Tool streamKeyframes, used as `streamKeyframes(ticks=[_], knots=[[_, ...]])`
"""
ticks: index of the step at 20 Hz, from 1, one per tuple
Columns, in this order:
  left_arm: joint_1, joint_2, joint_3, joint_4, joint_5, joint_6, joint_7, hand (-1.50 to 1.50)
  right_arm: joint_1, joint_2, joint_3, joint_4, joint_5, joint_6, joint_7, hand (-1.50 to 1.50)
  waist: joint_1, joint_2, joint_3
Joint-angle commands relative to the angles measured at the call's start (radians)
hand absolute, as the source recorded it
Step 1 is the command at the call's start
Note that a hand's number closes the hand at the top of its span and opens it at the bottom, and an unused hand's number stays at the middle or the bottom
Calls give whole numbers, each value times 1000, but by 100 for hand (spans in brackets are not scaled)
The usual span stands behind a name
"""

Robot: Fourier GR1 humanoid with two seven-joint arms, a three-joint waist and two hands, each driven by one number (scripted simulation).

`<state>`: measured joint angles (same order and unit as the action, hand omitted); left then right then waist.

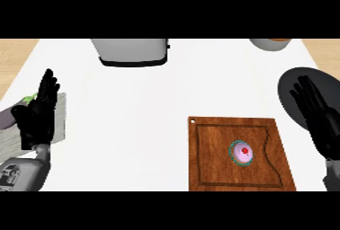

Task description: Pick the cupcake from the cutting board and place it in the pan

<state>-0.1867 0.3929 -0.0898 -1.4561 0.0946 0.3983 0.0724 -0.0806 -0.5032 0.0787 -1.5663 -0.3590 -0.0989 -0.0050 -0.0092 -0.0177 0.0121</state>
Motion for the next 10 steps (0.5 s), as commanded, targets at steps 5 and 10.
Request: streamKeyframes(ticks=[5,10], knots=[[-1,-125,-128,-28,159,-214,46,0,-217,-93,188,-29,311,-14,62,150,49,27,-20],[56,-195,-200,-33,221,-275,80,0,-236,-173,264,-12,708,-211,45,-150,36,21,-17]])
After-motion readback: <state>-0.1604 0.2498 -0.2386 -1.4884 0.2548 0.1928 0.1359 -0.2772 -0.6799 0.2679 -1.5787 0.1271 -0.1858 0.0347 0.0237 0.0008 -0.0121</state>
